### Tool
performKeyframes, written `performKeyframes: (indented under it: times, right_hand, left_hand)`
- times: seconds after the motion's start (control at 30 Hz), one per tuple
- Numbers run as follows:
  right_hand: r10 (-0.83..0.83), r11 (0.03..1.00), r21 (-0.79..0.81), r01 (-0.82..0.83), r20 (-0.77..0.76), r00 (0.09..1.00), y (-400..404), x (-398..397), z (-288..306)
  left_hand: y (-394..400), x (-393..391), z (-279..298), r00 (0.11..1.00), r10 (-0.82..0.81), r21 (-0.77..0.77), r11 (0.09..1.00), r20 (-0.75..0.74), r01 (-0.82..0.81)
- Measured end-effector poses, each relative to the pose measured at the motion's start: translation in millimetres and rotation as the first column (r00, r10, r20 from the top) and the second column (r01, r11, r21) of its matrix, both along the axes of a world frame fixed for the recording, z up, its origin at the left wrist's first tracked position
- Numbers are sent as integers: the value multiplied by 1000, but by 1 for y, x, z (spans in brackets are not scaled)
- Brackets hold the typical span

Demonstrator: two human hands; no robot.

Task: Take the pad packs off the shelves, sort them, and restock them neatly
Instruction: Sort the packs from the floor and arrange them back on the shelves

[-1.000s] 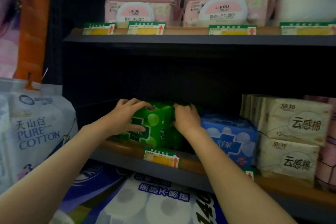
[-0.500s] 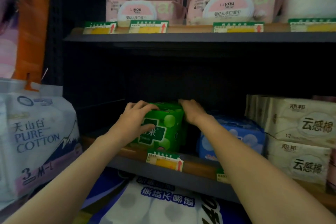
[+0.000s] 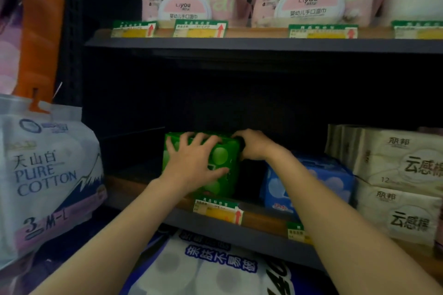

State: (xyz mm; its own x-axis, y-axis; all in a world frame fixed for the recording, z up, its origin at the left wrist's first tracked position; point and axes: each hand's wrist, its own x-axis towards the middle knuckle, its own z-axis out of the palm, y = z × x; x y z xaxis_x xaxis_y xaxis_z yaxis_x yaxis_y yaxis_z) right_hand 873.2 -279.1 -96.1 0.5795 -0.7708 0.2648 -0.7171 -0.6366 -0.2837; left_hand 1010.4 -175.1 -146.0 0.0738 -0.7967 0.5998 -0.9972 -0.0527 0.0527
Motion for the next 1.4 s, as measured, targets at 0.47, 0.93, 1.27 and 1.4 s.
performKeyframes:
  times: [0.47, 0.93, 1.27, 1.4]
  right_hand:
    - [-341, 936, -109, 335, -47, 939, -30, 28, -22]
    - [-365, 912, -260, 317, -165, 916, -55, -7, 9]
    - [182, 972, -156, -176, 27, 983, -6, 30, -12]
    - [240, 970, -80, -231, 121, 963, -4, 57, -32]
  left_hand:
    - [-22, 58, 4, 976, 197, 77, 979, -90, -191]
    - [-24, 60, -1, 971, 212, 30, 977, -111, -210]
    - [-18, 70, 0, 982, 135, 38, 991, -133, -131]
    - [-10, 72, -2, 976, 145, -39, 987, -165, -153]
